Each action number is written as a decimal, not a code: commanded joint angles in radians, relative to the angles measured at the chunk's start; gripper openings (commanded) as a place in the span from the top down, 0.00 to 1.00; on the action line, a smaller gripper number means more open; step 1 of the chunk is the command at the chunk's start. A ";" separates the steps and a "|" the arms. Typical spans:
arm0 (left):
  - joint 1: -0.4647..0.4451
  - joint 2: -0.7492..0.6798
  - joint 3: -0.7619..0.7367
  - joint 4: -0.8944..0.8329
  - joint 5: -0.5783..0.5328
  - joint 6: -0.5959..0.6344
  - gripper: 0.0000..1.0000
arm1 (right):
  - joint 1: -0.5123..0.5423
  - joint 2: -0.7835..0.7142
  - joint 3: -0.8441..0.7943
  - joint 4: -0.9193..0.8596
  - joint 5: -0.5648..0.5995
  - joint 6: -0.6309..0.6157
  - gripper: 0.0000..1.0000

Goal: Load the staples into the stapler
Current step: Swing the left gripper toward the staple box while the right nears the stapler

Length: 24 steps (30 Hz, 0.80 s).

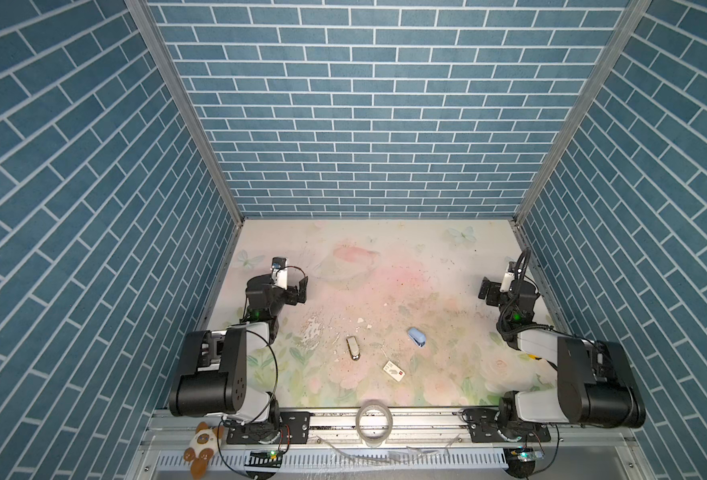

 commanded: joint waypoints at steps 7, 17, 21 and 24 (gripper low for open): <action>-0.006 -0.137 0.213 -0.591 0.004 0.068 0.00 | 0.005 -0.239 0.193 -0.627 -0.083 0.320 0.01; -0.006 -0.255 0.348 -0.900 0.028 0.157 0.00 | 0.008 -0.411 0.204 -0.952 -0.272 0.361 0.03; -0.006 -0.282 0.392 -0.945 0.103 0.207 0.01 | 0.015 -0.426 0.268 -1.138 -0.380 0.342 0.05; -0.015 -0.279 0.470 -1.044 0.191 0.221 0.00 | 0.031 -0.472 0.275 -1.207 -0.452 0.386 0.07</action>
